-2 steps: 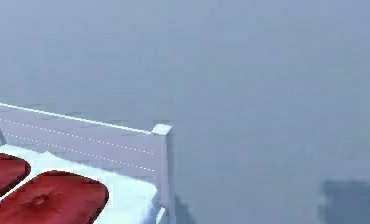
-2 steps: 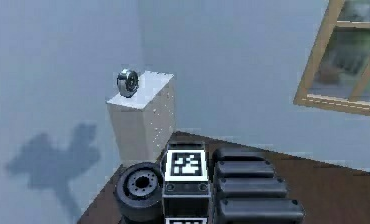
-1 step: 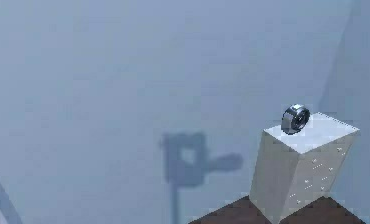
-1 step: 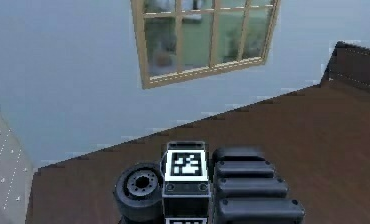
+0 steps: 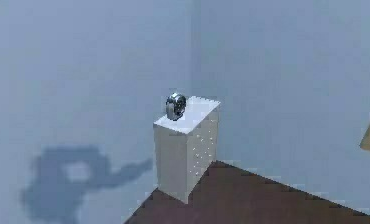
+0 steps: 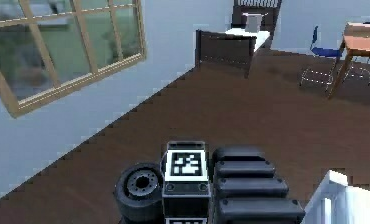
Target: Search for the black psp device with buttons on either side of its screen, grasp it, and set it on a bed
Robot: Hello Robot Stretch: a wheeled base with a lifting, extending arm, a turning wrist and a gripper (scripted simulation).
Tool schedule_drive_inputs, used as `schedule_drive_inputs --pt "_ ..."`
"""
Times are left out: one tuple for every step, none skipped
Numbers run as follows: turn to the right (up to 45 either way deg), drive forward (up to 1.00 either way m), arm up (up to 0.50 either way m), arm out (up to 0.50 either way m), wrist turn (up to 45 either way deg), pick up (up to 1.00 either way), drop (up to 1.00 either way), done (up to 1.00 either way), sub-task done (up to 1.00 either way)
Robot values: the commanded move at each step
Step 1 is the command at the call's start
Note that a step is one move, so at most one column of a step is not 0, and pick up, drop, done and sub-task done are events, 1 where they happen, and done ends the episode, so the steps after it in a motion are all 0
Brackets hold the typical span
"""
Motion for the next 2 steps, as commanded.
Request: schedule_drive_inputs --pt "-45.0 0.0 0.0 0.0 0.0 0.0 0.0 0.0 0.0" --pt "-36.0 0.0 0.0 0.0 0.0 0.0 0.0 0.0 0.0"
